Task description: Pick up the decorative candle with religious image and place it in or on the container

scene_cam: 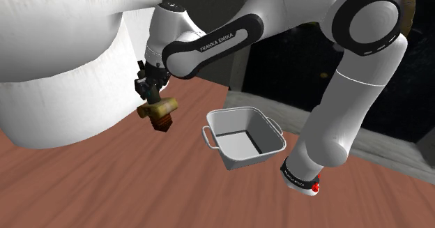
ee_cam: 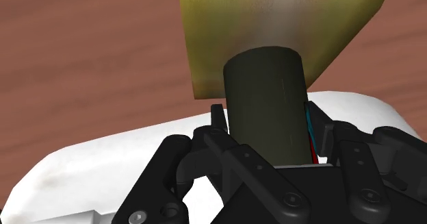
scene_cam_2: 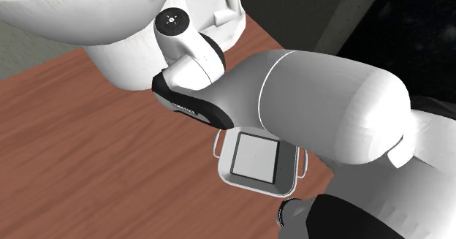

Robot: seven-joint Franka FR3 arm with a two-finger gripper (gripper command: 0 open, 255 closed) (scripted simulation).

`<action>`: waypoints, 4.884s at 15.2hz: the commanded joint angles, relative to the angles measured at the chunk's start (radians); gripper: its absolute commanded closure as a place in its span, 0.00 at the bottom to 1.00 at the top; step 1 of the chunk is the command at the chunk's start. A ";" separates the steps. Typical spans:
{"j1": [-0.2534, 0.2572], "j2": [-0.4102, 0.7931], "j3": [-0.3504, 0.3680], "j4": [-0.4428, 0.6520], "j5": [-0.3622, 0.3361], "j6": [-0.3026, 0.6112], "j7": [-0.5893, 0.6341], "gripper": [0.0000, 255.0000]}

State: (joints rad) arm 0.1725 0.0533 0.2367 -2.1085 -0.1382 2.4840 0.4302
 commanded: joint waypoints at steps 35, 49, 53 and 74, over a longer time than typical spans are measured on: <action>0.032 -0.751 -0.106 -0.430 0.188 -0.305 -0.205 1.00; 0.034 -1.362 -0.211 -0.722 0.154 -0.626 -0.288 1.00; 0.035 -1.385 -0.209 -0.783 0.156 -0.587 -0.287 1.00; 0.039 -1.426 -0.206 -0.912 0.159 -0.500 -0.285 0.00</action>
State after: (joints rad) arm 0.2111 -1.3725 0.0311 -3.0201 0.0210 1.9845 0.1449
